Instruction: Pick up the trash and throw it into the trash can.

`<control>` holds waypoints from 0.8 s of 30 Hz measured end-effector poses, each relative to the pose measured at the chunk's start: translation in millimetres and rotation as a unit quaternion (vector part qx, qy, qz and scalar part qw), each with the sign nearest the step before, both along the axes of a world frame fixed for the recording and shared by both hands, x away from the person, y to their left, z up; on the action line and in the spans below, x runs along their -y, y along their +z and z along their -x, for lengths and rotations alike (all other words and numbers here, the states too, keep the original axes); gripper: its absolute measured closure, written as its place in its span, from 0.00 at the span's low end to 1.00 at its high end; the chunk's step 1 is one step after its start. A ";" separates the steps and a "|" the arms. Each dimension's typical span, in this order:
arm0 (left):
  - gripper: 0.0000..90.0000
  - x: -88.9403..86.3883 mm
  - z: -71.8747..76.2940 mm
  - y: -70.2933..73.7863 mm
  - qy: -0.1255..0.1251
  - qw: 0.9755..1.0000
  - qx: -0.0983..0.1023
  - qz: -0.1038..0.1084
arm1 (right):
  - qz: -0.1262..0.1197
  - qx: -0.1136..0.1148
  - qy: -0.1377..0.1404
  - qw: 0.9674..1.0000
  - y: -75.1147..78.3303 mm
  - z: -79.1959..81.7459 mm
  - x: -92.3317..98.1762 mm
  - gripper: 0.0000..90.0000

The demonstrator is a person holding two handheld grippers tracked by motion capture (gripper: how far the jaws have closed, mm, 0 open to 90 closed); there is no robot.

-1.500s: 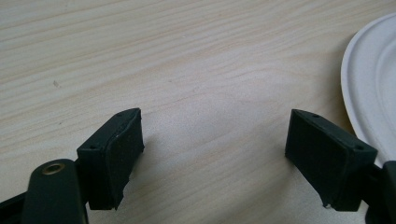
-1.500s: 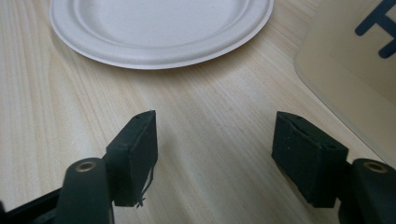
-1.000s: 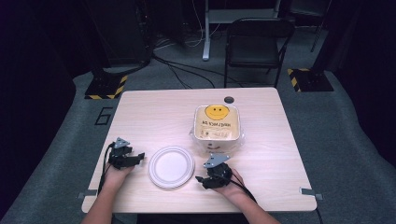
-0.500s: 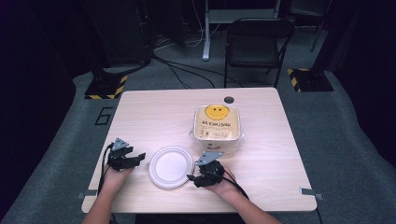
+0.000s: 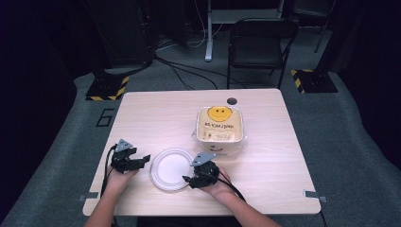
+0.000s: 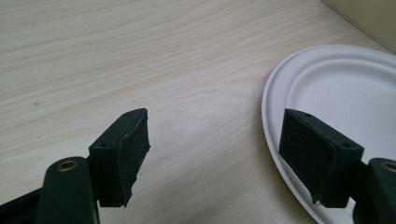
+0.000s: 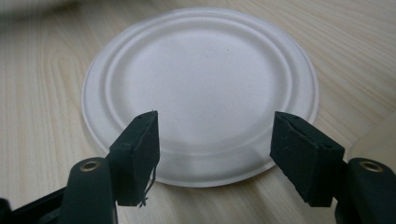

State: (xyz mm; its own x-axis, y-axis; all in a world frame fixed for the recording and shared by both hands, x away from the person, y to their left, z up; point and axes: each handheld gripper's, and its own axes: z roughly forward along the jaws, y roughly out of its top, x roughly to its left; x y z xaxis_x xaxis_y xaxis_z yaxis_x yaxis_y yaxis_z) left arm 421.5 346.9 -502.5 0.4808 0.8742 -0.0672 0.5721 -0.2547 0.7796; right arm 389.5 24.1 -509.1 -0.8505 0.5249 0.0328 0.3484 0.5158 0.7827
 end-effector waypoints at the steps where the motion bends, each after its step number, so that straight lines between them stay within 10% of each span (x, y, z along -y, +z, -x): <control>1: 0.27 0.2 0.1 0.5 -0.002 1.000 -0.002 0.000 | 0.001 0.001 0.000 1.000 -0.5 -0.3 -0.6 0.35; 24: 0.32 25.7 5.6 7.0 -0.041 0.999 -0.005 0.012 | 0.014 -0.002 -0.004 1.000 -10.3 0.7 -3.4 0.35</control>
State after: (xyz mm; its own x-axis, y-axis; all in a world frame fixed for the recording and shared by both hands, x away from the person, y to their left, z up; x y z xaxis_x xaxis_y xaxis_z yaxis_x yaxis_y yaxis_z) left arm 415.9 321.2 -495.5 0.5499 0.8301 -0.0921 0.5572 -0.2825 0.7808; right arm 388.8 27.5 -519.4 -0.8461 0.5325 0.0217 0.3557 0.5339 0.7671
